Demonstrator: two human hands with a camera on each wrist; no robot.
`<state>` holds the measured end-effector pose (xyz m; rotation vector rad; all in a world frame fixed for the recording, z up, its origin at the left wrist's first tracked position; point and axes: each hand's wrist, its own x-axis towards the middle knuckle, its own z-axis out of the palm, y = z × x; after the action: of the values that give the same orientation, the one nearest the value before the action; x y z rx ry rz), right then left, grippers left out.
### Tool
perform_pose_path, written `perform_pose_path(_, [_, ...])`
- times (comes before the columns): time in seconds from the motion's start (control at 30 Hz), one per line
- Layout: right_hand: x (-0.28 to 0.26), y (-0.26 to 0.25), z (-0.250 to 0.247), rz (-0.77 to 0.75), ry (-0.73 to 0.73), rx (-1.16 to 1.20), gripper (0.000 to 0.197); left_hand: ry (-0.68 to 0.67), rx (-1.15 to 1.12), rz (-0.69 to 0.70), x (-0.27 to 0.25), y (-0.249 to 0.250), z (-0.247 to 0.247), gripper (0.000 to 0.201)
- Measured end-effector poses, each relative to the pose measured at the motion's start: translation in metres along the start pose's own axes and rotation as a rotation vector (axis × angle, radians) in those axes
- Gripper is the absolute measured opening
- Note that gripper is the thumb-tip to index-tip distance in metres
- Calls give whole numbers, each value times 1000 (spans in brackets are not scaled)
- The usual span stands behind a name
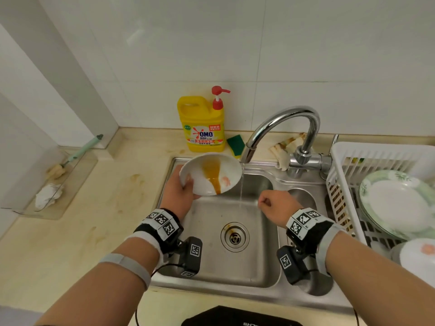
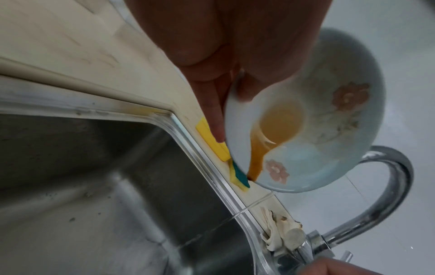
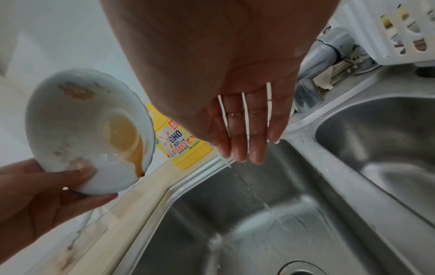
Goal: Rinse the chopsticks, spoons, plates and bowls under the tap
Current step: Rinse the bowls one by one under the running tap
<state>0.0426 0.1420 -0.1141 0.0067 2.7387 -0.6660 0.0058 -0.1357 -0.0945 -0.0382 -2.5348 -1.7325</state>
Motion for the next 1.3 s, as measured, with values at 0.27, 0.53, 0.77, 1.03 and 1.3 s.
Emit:
perform_pose_path(0.27, [39,-17,2,71,25,277,11,-121,-65,-235,30,-27,5,41])
perform_pose_path(0.53, [82,-41,-2,151,25,462,48,-243,-24,-271,56,-43,24,35])
perform_pose_path(0.77, [93,-37,6,156,91,573,32,-271,6,-234,64,-46,31,27])
perform_pose_path(1.03, [98,-30,13,103,71,445,9,-275,36,-209,65,-48,31,26])
perform_pose_path(1.3, [99,-37,5,213,162,656,32,-274,136,-148,65,-46,30,29])
